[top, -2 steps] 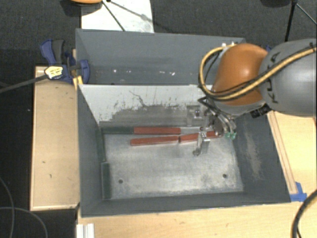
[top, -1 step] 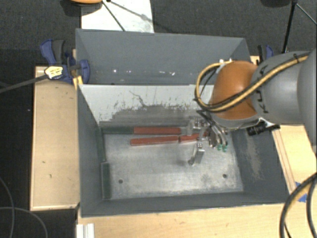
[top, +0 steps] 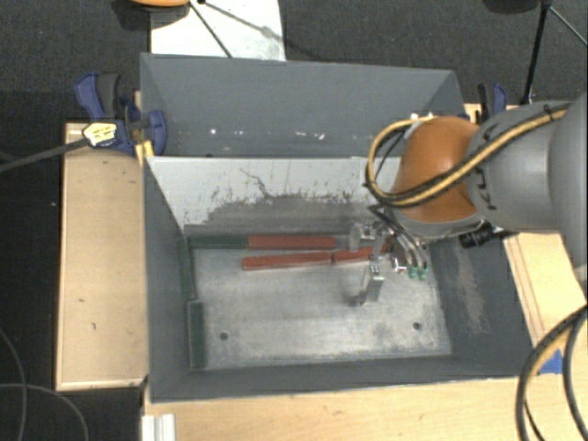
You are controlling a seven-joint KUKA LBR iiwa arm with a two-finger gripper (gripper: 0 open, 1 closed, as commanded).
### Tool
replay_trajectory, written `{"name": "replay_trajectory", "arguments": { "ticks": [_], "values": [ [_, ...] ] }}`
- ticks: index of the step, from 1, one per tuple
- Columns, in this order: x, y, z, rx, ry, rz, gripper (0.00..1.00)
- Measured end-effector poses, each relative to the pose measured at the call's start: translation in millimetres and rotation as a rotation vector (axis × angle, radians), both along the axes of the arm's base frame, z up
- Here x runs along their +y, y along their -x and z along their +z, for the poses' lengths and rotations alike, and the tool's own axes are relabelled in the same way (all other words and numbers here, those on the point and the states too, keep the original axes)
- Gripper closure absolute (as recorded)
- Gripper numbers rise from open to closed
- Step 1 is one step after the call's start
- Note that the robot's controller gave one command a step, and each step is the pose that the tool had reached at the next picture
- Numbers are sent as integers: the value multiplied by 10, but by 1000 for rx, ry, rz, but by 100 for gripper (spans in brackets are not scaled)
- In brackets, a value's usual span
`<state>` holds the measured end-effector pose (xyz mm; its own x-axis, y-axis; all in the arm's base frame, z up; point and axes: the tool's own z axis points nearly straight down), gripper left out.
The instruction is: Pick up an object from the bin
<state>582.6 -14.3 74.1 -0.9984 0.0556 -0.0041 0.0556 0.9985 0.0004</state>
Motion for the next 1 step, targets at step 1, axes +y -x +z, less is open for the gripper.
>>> {"name": "replay_trajectory", "arguments": {
  "ticks": [1],
  "values": [
    [867, 72, -33, 2, -1, -226, 100]
  ]
}}
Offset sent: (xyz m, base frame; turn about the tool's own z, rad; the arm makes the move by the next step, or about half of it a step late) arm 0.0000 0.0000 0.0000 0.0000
